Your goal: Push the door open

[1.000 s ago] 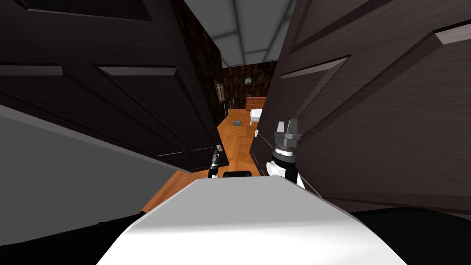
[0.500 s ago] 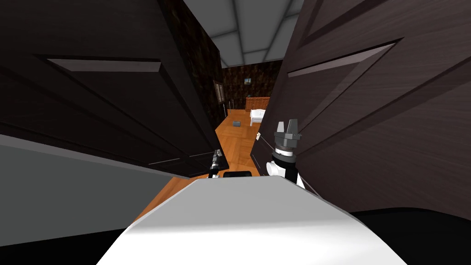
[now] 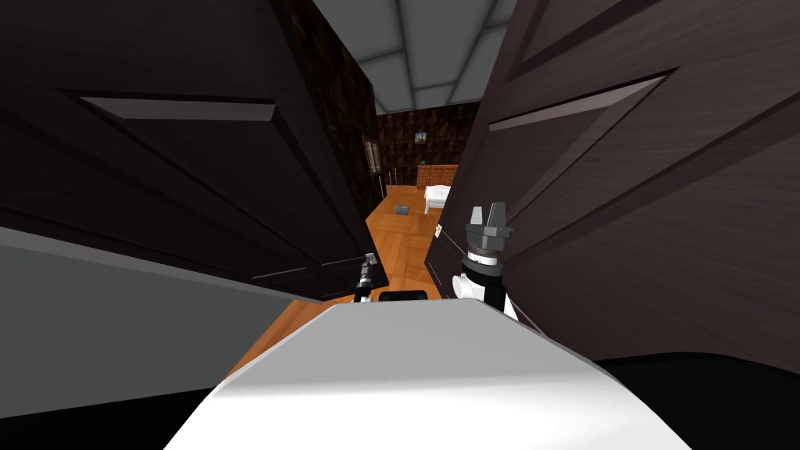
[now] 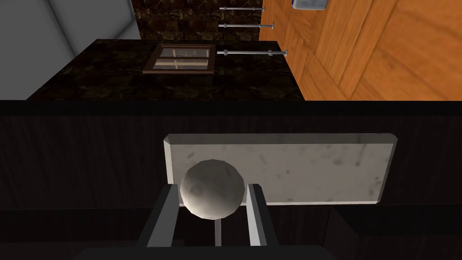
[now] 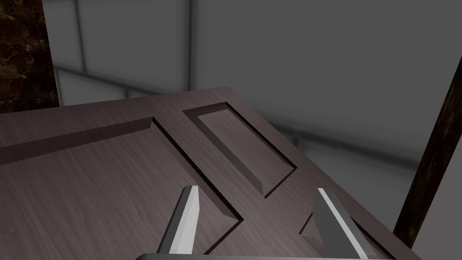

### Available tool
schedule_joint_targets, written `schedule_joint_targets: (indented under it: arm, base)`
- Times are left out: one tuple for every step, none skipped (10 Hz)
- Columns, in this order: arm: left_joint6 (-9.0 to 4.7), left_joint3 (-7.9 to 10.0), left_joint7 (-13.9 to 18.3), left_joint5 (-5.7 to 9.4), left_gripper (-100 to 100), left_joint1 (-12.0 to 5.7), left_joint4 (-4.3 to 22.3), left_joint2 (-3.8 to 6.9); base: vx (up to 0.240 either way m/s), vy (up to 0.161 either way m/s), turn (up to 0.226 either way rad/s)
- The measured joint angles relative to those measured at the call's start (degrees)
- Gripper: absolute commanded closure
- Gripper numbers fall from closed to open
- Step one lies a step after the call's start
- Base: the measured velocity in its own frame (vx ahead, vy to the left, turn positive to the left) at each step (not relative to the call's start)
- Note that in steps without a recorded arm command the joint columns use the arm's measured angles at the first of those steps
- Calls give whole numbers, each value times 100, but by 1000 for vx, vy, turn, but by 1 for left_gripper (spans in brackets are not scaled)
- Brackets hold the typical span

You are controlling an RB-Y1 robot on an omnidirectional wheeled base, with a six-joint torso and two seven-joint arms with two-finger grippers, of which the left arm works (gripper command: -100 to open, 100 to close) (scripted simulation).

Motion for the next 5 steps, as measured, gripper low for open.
schedule_joint_targets:
  arm:
    - [2,-1,0,0,100,3,3,0]
    - [20,-20,-24,41,100,53,-7,16]
    - [11,-15,-64,95,100,41,46,32]
    - [22,2,-120,149,100,68,7,42]
    - [24,18,-165,207,100,92,-49,75]
  base:
    - [109,27,7]
    - [172,-1,32]
    - [208,-38,52]
    - [200,-25,34]
    - [192,28,23]
